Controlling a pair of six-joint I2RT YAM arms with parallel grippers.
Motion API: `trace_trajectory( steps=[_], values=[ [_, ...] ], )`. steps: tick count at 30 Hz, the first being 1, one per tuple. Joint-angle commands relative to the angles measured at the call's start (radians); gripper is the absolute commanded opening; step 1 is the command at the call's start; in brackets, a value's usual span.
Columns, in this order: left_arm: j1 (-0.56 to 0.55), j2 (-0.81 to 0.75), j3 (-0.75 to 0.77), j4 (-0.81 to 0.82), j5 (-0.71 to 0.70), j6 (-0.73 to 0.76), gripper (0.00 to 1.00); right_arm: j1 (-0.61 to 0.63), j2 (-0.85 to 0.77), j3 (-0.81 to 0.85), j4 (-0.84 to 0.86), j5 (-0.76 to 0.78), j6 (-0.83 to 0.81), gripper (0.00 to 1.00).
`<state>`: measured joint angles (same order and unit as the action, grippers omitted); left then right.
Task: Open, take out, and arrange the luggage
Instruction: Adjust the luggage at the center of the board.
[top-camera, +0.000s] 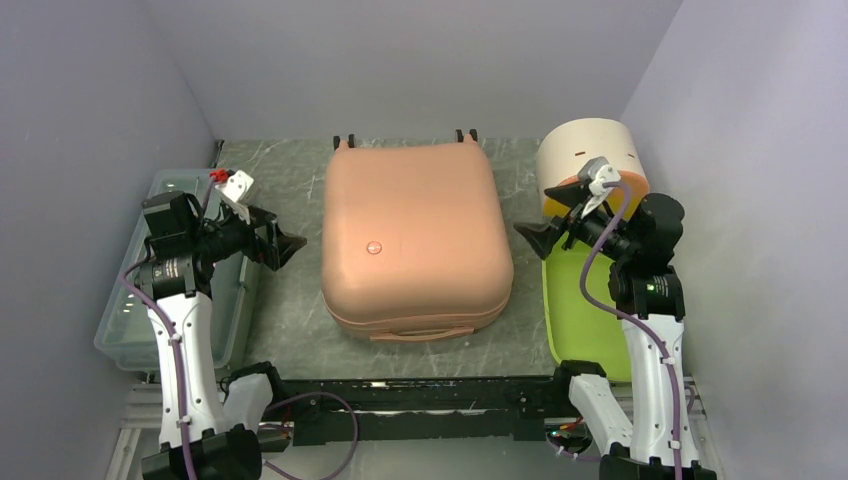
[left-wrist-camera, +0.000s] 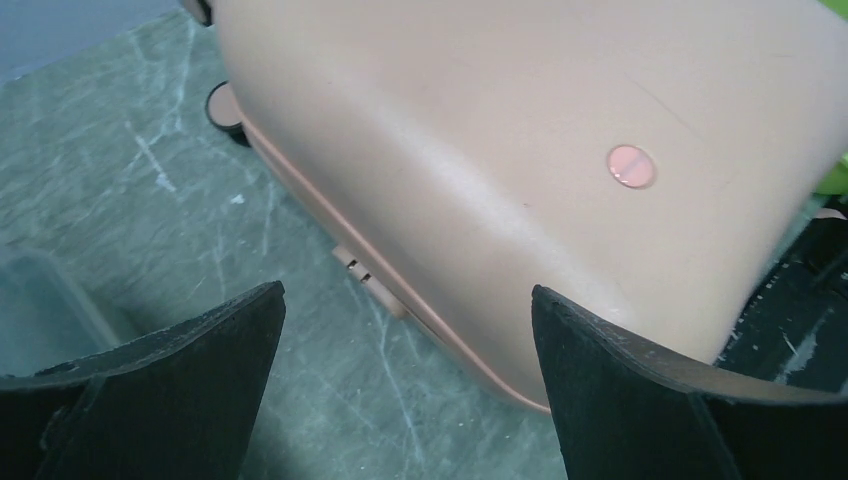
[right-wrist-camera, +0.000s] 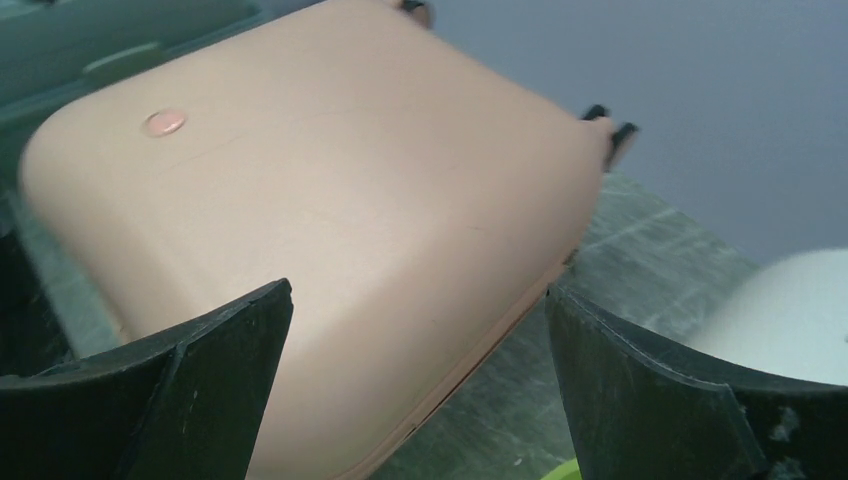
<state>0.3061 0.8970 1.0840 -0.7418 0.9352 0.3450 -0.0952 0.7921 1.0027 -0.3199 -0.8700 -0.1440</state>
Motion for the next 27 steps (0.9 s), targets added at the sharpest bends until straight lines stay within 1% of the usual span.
trace_trajectory(
  steps=[1, 3, 6, 8, 10, 13, 15, 17, 18, 20, 22, 25, 27],
  values=[
    [0.004, 0.003, 0.018, -0.003, 0.124, 0.037, 0.99, -0.003, 0.006, 0.021, -0.120, -0.288, -0.179, 1.00],
    [0.002, 0.013, 0.004, 0.049, 0.104, -0.002, 0.99, 0.001, 0.010, 0.039, -0.258, -0.330, -0.313, 1.00],
    [-0.010, 0.069, 0.009, 0.088, 0.090, -0.035, 0.99, 0.009, 0.009, 0.055, -0.479, -0.318, -0.507, 1.00],
    [-0.051, 0.131, 0.024, 0.088, 0.070, -0.040, 0.99, 0.013, 0.002, 0.041, -0.560, -0.302, -0.591, 1.00],
    [-0.122, 0.193, 0.036, 0.096, 0.003, -0.043, 0.99, 0.017, -0.009, 0.009, -0.583, -0.288, -0.625, 1.00],
    [-0.244, 0.264, 0.030, 0.128, -0.123, -0.039, 0.99, 0.027, -0.025, -0.071, -0.516, -0.259, -0.576, 1.00],
    [-0.296, 0.301, 0.022, 0.150, -0.174, -0.036, 0.99, 0.045, -0.023, -0.106, -0.464, -0.228, -0.524, 1.00],
    [-0.342, 0.323, 0.025, 0.147, -0.195, -0.023, 0.99, 0.082, -0.007, -0.128, -0.417, -0.169, -0.471, 1.00],
    [-0.357, 0.332, 0.031, 0.137, -0.203, -0.012, 0.99, 0.117, 0.003, -0.141, -0.387, -0.126, -0.436, 1.00],
    [-0.381, 0.343, 0.035, 0.109, -0.219, 0.008, 0.98, 0.221, 0.024, -0.174, -0.305, 0.024, -0.359, 1.00],
    [-0.399, 0.342, 0.027, 0.092, -0.222, 0.024, 0.98, 0.294, 0.041, -0.211, -0.223, 0.147, -0.302, 1.00],
    [-0.431, 0.339, 0.006, 0.059, -0.212, 0.055, 0.98, 0.365, 0.081, -0.234, -0.109, 0.313, -0.239, 1.00],
    [-0.453, 0.342, -0.007, 0.035, -0.214, 0.073, 0.97, 0.391, 0.118, -0.221, -0.065, 0.433, -0.203, 1.00]
  ],
)
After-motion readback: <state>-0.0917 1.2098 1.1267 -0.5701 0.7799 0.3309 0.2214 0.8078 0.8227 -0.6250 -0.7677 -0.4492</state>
